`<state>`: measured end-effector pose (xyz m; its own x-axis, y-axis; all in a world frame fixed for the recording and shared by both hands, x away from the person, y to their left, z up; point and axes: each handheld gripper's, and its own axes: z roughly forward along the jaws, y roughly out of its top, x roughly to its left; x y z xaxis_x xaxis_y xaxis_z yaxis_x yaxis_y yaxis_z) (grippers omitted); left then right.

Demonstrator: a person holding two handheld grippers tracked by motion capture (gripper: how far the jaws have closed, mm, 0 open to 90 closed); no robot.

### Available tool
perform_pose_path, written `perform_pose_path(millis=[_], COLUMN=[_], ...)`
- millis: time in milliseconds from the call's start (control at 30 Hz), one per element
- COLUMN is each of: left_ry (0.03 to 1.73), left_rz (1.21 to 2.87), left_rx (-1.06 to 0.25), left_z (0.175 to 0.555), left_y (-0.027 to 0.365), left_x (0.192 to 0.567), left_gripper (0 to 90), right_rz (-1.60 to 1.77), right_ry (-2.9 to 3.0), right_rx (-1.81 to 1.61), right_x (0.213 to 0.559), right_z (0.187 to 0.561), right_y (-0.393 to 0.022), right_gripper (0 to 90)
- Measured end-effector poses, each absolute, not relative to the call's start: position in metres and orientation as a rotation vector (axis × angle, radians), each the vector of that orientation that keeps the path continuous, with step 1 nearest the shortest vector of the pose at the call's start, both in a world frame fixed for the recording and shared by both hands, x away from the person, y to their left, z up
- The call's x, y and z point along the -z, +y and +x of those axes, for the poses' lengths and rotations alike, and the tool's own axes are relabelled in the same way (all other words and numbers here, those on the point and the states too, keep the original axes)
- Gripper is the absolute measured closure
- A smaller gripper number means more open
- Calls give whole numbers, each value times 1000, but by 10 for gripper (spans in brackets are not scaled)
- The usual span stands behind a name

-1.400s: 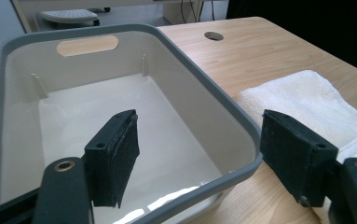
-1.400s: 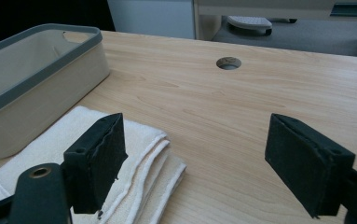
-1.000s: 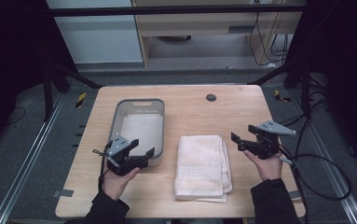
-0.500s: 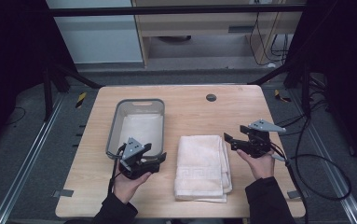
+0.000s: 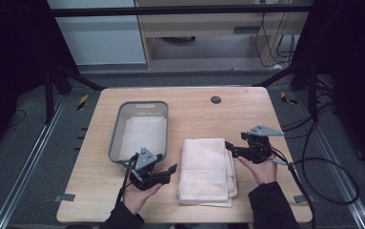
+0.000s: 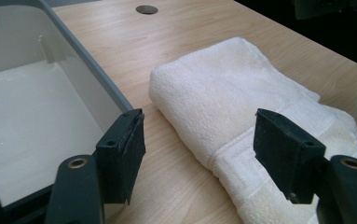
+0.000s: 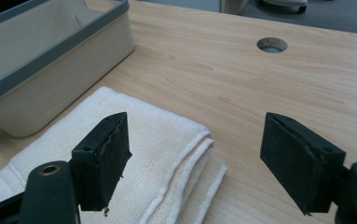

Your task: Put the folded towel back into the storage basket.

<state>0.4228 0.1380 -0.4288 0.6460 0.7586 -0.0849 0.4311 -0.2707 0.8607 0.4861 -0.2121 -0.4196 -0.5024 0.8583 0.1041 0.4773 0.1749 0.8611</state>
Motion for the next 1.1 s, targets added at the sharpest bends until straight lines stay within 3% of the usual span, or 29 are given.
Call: perform_pose_path(millis=[667, 1100], left_ry=[924, 950], left_rz=[2009, 2059], left_rx=[-384, -359], left_z=[416, 422], left_y=[114, 104], left_x=[453, 470], left_gripper=[357, 316], right_rz=[1335, 1356], right_ry=[2106, 2148], right_rx=[-1237, -1187], right_x=[448, 463], right_z=[493, 498], right_y=[-215, -207], right_gripper=[246, 248])
